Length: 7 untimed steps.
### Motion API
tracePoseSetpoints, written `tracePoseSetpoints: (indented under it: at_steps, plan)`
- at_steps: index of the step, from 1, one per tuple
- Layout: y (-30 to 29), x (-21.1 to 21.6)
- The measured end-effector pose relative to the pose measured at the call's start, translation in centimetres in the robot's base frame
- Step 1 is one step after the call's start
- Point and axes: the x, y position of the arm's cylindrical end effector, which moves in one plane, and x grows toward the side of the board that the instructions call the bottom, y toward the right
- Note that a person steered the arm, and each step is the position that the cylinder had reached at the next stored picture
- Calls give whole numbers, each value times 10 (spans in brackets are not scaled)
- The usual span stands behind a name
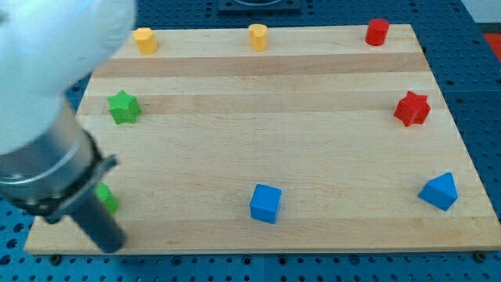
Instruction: Push the green circle towards parallel to green star
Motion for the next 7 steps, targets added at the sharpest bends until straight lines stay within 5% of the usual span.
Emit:
tracePoseSetpoints:
  at_steps: [4, 7]
  plan:
    - [-27, -115]
    - [24, -117]
